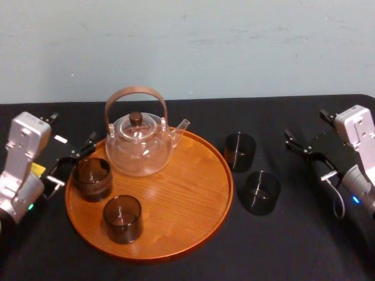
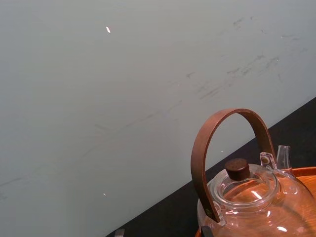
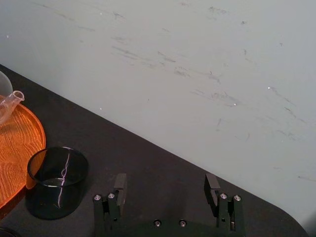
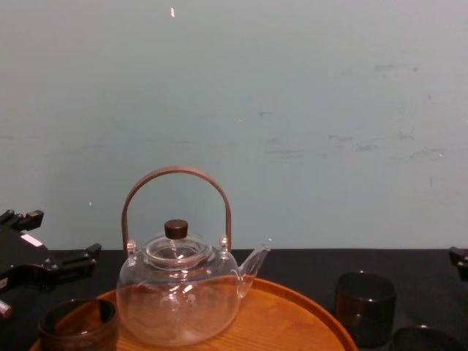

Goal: Pick up the glass from the table and place it on the tray.

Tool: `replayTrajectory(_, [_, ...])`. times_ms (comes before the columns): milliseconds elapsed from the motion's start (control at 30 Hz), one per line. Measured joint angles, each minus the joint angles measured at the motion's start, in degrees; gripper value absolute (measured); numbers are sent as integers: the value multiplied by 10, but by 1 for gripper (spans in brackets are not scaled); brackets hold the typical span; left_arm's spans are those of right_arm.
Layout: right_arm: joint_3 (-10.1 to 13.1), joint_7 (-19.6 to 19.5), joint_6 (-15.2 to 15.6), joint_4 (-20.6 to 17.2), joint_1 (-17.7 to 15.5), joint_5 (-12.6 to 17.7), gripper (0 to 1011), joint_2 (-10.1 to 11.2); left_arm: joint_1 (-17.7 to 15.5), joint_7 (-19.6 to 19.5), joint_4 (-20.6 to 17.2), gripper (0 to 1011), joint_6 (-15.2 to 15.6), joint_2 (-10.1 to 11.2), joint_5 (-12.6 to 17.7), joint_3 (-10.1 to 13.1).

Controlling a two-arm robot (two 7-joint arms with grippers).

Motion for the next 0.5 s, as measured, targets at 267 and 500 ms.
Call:
replayTrajectory(267, [1, 1, 0, 0, -1, 0, 1002, 0, 0, 0, 0, 1001, 0, 0, 0, 0])
replayTrajectory(500, [12, 22, 7, -16, -13, 6, 1002, 3, 0, 0, 0, 1001, 0, 0, 0, 0])
